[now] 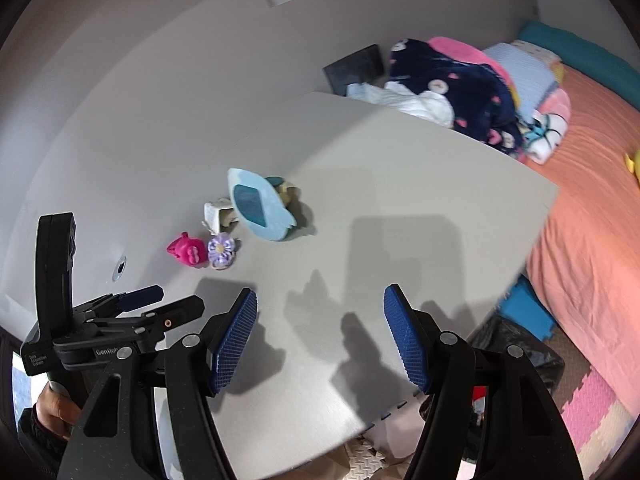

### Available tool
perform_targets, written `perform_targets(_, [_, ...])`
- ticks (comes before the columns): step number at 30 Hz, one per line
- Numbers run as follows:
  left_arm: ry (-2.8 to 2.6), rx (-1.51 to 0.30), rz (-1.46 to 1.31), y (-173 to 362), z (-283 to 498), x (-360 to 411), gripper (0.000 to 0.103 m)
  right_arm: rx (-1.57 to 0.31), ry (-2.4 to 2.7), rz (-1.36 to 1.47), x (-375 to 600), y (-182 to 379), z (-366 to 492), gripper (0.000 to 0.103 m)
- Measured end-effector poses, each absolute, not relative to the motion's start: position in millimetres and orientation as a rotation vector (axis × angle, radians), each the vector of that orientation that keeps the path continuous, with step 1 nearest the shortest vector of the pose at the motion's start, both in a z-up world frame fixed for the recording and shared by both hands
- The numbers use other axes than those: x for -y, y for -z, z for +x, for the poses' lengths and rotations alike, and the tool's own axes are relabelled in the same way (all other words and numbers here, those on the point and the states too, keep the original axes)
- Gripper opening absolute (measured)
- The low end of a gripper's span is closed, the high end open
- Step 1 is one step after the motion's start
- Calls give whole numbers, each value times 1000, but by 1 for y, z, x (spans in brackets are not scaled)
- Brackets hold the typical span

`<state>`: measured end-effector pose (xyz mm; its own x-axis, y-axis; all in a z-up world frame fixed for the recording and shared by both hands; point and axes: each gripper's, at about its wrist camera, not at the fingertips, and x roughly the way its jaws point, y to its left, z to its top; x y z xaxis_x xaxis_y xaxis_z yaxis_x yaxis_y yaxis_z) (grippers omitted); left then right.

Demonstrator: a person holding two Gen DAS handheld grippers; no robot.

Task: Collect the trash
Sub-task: 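Move both tools back over the desk toward the remaining toys, then grasp the pink plush with the left tool while the right tool grasps the blue bib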

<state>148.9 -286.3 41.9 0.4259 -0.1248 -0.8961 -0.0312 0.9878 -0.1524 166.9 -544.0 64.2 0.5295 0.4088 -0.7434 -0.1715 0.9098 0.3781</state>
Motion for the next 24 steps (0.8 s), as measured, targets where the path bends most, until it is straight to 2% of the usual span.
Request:
perform_targets(16, [-121, -1110, -307, -29, 185, 208, 95, -1011, -462, 155, 476, -45, 254, 67])
perform_targets(24, [-104, -1122, -250, -17, 207, 206, 89, -1047, -471, 108, 451, -23, 291, 67])
